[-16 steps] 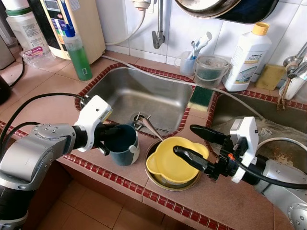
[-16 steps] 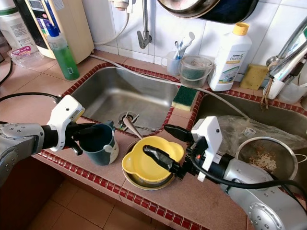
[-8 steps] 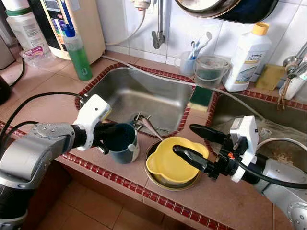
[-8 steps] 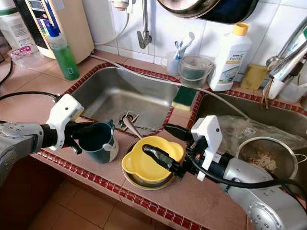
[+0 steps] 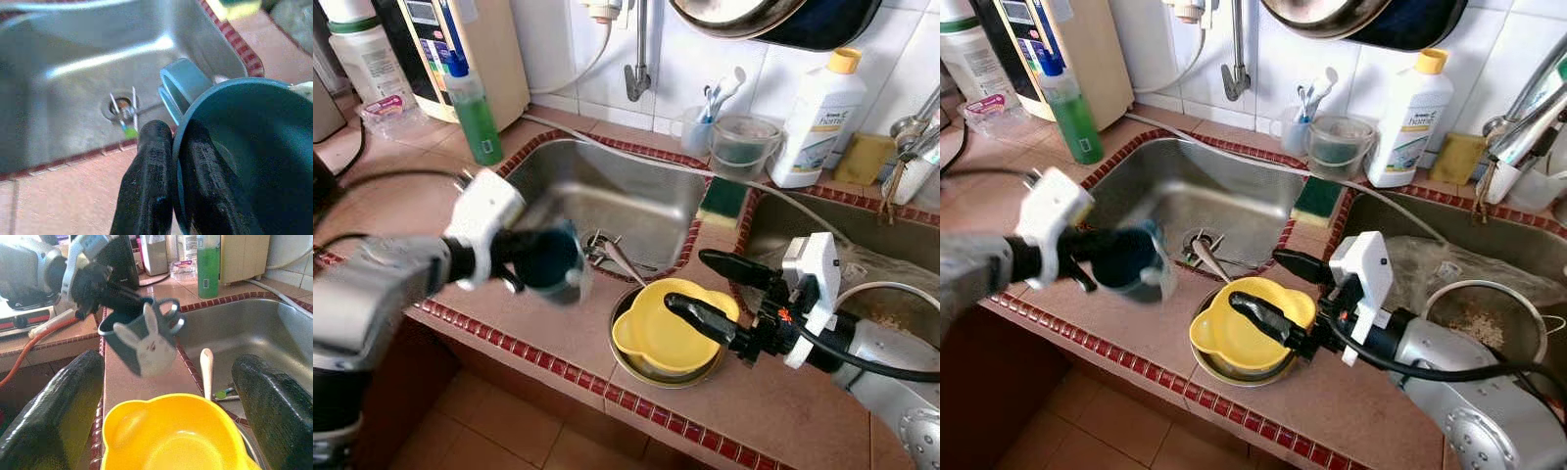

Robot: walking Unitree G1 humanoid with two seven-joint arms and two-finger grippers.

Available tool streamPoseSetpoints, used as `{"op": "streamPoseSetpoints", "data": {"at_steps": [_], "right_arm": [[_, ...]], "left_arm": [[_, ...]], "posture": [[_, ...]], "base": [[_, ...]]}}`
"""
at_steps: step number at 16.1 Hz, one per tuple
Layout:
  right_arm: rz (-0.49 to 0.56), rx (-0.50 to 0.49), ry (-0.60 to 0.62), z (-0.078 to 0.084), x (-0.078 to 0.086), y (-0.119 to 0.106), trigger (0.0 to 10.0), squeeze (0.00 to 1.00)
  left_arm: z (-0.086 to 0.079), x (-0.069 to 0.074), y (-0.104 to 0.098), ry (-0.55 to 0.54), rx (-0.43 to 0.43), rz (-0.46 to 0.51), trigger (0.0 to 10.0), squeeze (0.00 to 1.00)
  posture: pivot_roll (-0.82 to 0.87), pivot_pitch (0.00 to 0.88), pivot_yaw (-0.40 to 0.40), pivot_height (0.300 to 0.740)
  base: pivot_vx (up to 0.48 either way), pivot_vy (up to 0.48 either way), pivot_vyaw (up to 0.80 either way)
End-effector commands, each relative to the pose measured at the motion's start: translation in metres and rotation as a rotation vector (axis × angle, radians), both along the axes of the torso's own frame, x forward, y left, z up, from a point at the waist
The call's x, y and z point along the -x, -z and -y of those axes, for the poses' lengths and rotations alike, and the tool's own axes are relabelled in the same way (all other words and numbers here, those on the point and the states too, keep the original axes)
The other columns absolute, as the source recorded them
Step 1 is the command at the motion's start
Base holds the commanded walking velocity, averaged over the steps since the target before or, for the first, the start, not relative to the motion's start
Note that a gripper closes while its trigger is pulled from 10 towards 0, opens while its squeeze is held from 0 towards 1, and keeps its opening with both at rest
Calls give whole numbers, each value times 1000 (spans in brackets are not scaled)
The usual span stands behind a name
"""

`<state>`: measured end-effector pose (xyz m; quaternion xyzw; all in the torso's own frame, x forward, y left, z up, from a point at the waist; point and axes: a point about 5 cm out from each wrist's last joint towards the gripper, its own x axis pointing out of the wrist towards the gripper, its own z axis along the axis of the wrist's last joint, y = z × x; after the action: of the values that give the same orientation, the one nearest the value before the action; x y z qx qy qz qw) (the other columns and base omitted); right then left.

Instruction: Kitchen organization

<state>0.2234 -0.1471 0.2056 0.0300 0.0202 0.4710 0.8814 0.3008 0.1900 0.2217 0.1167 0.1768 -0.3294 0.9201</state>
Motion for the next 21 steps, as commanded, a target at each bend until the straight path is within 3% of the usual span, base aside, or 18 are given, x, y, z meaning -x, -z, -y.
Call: {"op": "streamPoseSetpoints", "data": {"at_steps": [1, 5, 7, 9, 10, 14, 16, 19, 21], "right_arm": [[11, -8, -22, -3, -1, -2, 10000, 0], [19, -18, -19, -3, -4, -4, 10000, 0], [29, -35, -8, -4, -6, -7, 10000, 0], [41, -59, 19, -3, -10, -10, 10000, 0], [58, -70, 42, -3, -14, -11, 10000, 0], [115, -121, 135, -4, -32, -18, 10000, 0], [156, -158, 223, -1, -45, -26, 10000, 0], [189, -194, 324, 4, -57, -32, 10000, 0], [213, -212, 396, 8, -63, -36, 10000, 0]], "left_arm": [[-4, -5, -14, -28, 25, 64, 0, 0], [-7, -11, -23, -72, 67, 115, 0, 0], [-10, -20, -33, -144, 108, 205, 0, 0], [-10, -27, -40, -199, 141, 292, 4039, 0], [-12, -33, -42, -248, 138, 335, 10000, 0], [-6, -53, -46, -351, 177, 468, 10000, 0], [1, -64, -51, -409, 128, 598, 10000, 0], [14, -78, -53, -440, 173, 640, 10000, 0], [35, -90, -51, -393, 153, 677, 10000, 0]], "posture": [[-156, 32, -2, 740], [-157, 24, -6, 740], [-161, 23, -9, 740], [-160, 22, -15, 740], [-159, 22, -20, 740], [-155, 20, -25, 740], [-158, 17, -24, 740], [-168, 15, -23, 740], [-184, 28, -12, 740]], "base": [[0, 0, 0], [0, 0, 0], [0, 0, 0], [0, 0, 0], [0, 0, 0], [0, 0, 0], [0, 0, 0], [0, 0, 0], [0, 0, 0]]}}
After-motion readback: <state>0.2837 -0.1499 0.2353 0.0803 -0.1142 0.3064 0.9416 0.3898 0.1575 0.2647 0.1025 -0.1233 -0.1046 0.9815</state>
